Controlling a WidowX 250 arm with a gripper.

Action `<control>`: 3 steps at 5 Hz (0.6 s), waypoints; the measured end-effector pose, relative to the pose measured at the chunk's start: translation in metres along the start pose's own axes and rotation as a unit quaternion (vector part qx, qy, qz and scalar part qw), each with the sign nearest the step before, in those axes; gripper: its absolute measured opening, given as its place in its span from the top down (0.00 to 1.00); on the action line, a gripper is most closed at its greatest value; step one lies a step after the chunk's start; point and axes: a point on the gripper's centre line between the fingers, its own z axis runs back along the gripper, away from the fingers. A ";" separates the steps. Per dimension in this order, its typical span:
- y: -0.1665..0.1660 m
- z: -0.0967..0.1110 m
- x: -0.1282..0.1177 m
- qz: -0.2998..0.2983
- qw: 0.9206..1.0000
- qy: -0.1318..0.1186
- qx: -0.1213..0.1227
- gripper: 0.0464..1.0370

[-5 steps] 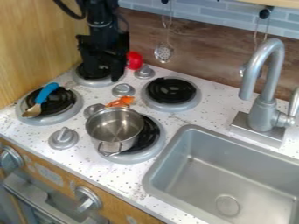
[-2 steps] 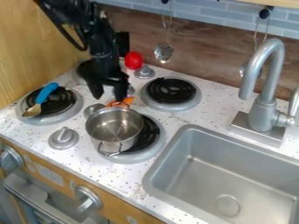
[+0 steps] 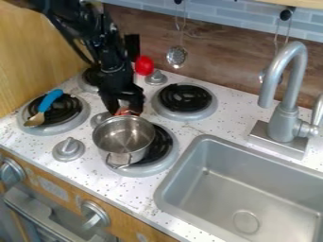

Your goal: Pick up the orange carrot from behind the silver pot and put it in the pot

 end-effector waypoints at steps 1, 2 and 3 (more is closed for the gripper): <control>-0.002 -0.007 0.004 -0.017 1.000 -0.014 -0.009 0.38; -0.001 -0.007 0.006 -0.020 1.000 -0.019 -0.005 0.53; -0.001 -0.007 0.006 -0.027 0.999 -0.017 -0.002 0.53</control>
